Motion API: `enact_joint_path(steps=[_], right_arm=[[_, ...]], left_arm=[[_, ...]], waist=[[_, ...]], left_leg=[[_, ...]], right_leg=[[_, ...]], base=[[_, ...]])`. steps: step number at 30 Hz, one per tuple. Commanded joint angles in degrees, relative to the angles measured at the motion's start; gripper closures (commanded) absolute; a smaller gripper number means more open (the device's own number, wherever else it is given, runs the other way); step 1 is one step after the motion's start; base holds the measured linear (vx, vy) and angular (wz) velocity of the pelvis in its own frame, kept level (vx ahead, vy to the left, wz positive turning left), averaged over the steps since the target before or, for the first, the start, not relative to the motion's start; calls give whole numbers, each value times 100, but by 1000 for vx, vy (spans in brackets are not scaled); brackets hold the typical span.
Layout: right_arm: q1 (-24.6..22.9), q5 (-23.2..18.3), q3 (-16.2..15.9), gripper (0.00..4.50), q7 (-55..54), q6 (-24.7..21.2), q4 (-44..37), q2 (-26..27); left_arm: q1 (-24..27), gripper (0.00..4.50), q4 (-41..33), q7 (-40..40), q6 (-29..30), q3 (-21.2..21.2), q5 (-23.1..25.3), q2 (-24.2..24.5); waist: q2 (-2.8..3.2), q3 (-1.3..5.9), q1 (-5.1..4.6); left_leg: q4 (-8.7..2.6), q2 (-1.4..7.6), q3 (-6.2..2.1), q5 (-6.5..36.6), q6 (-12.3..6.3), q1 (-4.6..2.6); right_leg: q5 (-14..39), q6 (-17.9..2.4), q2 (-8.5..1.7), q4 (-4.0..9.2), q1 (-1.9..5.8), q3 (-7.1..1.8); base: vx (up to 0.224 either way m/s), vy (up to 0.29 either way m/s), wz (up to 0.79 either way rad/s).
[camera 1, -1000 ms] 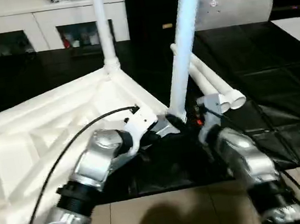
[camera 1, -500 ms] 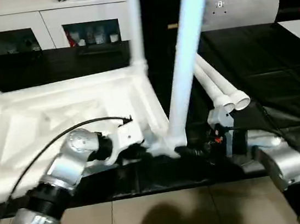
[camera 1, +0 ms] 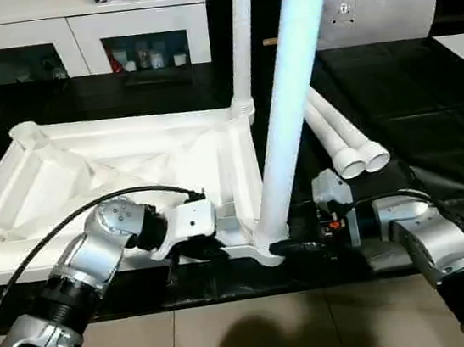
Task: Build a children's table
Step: Rotate leg to tighten
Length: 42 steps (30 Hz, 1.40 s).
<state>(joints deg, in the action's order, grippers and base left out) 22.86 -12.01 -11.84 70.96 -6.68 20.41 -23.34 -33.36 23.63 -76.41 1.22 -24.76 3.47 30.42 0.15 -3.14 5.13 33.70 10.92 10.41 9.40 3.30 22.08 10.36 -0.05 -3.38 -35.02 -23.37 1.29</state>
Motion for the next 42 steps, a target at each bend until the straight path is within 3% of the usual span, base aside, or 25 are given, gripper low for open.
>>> enact_joint_path(steps=[1,7,12,13,16,21,25,26,29,32,42], right_arm=[[80,61,-81,155,0,79,40,1],[53,110,-183,190,62,153,56,8],[13,179,-186,194,-12,185,33,33],[19,114,-153,139,-6,52,37,52],[37,-52,-83,119,53,-227,42,94],[44,253,-162,83,-231,237,121,131],[67,250,-158,83,-260,155,133,159],[75,210,-144,109,-234,78,129,162],[87,136,-107,120,-195,-36,111,165],[86,88,-85,160,-164,-56,115,173],[1,5,-89,176,-116,-53,23,165]], left_arm=[[-108,450,-25,-151,-179,-135,129,17],[-126,450,35,-192,-258,-151,144,11],[-140,450,103,-205,-312,-172,147,29],[-140,450,105,-206,-314,-174,150,30],[-137,450,120,-217,-326,-173,154,33],[-157,450,170,-224,-364,-180,171,23],[-178,450,226,-220,-402,-185,191,21],[-182,450,237,-220,-408,-185,194,23],[-194,450,265,-223,-425,-186,209,34],[-196,450,285,-227,-436,-185,220,44],[-158,450,259,-259,-331,-187,198,74]], waist=[[-33,387,-13],[-28,386,-16],[-24,391,-16],[-23,390,-16],[-8,388,-10],[-9,396,-17],[-5,392,-17],[-6,391,-15],[-6,387,-14],[-13,391,-15],[-14,393,-13]], left_leg=[[-372,205,-44,1349,-123,-131],[-375,208,-48,1357,-120,-133],[-372,205,-47,1363,-106,-134],[-373,204,-48,1350,-113,-136],[-376,210,-47,1393,-108,-140],[-375,210,-51,1386,-48,-146],[-377,207,-50,1424,-58,-146],[-377,208,-48,1427,-60,-148],[-377,208,-49,1442,-65,-142],[-375,212,-49,1431,-64,-145],[-372,210,-48,1394,-69,-143]], right_leg=[[1234,-1265,-383,397,244,-176],[1250,-1261,-380,397,243,-170],[1202,-1274,-376,392,249,-170],[1193,-1280,-374,389,253,-169],[1266,-1284,-375,397,246,-167],[1215,-1290,-381,388,234,-169],[1195,-1284,-376,386,243,-170],[1198,-1284,-375,389,242,-171],[1230,-1286,-375,389,246,-169],[1204,-1293,-376,384,242,-171],[1196,-1287,-377,382,246,-169]], base=[[0,0,0],[0,0,0],[0,0,0],[0,0,0],[0,0,0],[0,0,0],[0,0,0],[0,0,0],[0,0,0],[0,0,0],[0,0,0]])
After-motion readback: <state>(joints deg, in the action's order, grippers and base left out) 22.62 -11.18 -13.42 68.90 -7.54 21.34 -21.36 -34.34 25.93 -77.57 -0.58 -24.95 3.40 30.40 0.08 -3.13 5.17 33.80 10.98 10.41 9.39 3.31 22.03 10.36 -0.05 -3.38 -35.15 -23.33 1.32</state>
